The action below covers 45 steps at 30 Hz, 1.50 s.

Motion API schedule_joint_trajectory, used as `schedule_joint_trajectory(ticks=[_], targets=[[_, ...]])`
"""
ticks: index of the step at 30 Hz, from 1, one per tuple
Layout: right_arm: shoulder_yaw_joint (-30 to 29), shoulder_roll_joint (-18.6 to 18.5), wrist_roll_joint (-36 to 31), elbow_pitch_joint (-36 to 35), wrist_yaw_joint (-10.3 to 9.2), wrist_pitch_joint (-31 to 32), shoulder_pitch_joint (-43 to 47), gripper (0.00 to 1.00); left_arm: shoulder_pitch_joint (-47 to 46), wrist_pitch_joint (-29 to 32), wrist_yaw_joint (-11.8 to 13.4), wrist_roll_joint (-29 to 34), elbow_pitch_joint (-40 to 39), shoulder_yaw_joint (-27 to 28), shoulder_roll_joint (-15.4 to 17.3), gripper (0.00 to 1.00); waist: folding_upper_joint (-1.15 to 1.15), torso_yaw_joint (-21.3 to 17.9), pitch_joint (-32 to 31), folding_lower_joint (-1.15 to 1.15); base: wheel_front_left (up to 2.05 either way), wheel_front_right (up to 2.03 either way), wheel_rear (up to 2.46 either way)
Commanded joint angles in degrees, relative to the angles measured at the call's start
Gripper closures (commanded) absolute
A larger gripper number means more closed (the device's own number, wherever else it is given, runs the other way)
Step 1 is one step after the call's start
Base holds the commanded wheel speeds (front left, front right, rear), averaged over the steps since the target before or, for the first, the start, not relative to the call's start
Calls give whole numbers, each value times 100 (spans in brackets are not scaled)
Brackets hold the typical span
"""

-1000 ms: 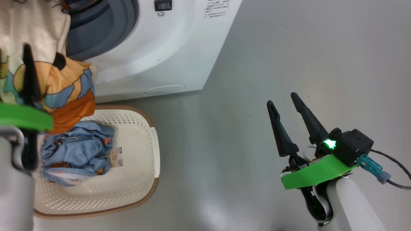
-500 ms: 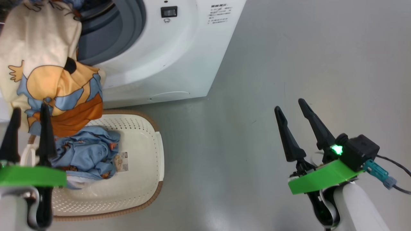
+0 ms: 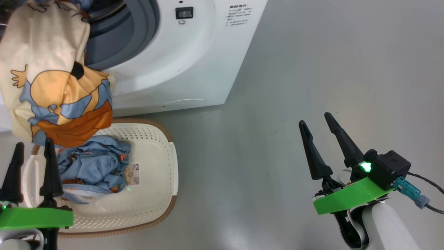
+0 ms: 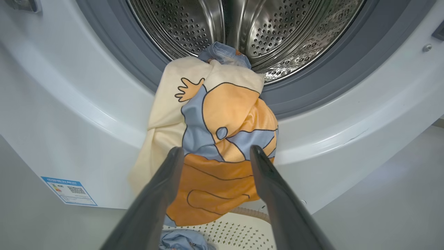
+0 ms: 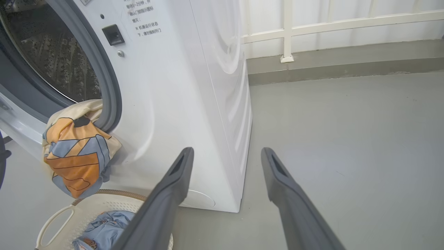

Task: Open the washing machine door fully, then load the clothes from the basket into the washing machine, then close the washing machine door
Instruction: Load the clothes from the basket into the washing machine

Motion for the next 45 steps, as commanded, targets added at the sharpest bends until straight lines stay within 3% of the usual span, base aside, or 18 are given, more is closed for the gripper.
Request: schedule_joint_trajectory(ticks=[1, 10, 27, 42, 43, 44, 45], targets=[[169, 10, 4, -112, 9, -27, -26, 0, -12, -29, -16, 32, -80, 178, 165, 0, 0, -7, 18, 0, 0, 0, 0], [172, 42, -14, -140, 9, -27, -62, 0, -362, -29, -16, 12, 464, -78, 249, 0, 0, -4, 98, 0, 0, 0, 0], [245, 107, -69, -164, 9, -27, -197, 0, -1958, -29, -16, -591, 2578, -1104, 646, 0, 0, -42, 396, 0, 0, 0, 0], [312, 125, -123, -139, 9, -27, -279, 0, -2860, -29, -16, -1116, 3208, -1818, 996, 0, 0, -86, 508, 0, 0, 0, 0], [319, 126, -125, -137, 9, -27, -281, 0, -2894, -29, -16, -1135, 3212, -1842, 1022, 10, 0, -91, 508, 0, 0, 0, 0], [325, 126, -127, -136, 9, -27, -282, 0, -2920, -29, -16, -1158, 3219, -1861, 1045, 50, 0, -98, 506, 0, 0, 0, 0], [331, 126, -127, -132, 9, -27, -281, 0, -2938, -29, -16, -1182, 3219, -1888, 1061, 77, 0, -103, 503, 0, 0, 0, 0]])
